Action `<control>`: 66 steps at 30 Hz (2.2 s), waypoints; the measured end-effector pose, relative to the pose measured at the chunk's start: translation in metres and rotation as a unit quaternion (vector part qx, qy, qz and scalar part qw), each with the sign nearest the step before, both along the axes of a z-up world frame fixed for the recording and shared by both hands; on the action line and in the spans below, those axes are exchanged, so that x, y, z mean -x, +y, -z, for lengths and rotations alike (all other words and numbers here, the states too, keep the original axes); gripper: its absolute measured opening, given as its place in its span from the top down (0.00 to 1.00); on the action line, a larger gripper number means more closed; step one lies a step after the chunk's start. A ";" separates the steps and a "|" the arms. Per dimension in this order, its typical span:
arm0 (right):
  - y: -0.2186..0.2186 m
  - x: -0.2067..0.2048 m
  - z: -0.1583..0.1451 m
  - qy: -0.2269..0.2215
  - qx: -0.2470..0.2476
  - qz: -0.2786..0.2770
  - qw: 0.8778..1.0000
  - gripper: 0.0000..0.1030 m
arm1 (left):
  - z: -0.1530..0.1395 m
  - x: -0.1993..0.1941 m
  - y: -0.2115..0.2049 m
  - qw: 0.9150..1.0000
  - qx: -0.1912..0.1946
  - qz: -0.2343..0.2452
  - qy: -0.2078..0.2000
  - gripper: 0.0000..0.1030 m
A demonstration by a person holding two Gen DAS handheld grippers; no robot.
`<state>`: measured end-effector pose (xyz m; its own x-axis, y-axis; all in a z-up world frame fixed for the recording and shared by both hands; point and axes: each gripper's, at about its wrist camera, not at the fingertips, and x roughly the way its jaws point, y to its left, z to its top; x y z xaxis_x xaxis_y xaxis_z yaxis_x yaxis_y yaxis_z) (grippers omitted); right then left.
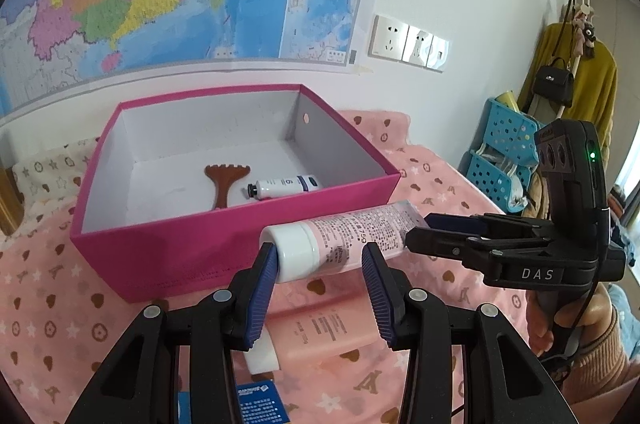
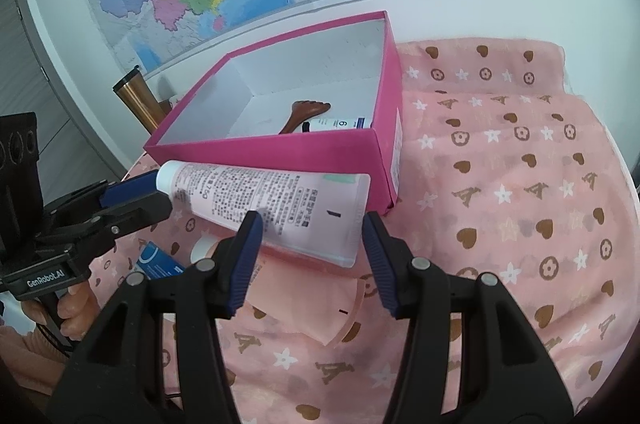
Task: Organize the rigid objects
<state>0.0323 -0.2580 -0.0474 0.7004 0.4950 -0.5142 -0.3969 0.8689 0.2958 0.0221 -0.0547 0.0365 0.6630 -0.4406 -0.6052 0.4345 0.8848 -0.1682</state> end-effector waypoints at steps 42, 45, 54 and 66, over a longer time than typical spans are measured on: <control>0.009 -0.014 -0.036 -0.043 0.019 -0.004 0.999 0.47 | -0.017 -0.015 0.001 0.999 -0.016 -0.019 -0.041 0.54; 0.010 -0.016 -0.038 -0.044 0.021 -0.004 0.999 0.47 | -0.017 -0.018 0.001 0.999 -0.017 -0.020 -0.041 0.54; 0.011 -0.024 -0.043 -0.048 0.024 -0.004 0.999 0.47 | -0.019 -0.027 0.002 0.999 -0.017 -0.024 -0.044 0.54; 0.013 -0.035 -0.048 -0.049 0.027 -0.002 0.998 0.47 | -0.018 -0.043 0.003 0.999 -0.018 -0.029 -0.039 0.54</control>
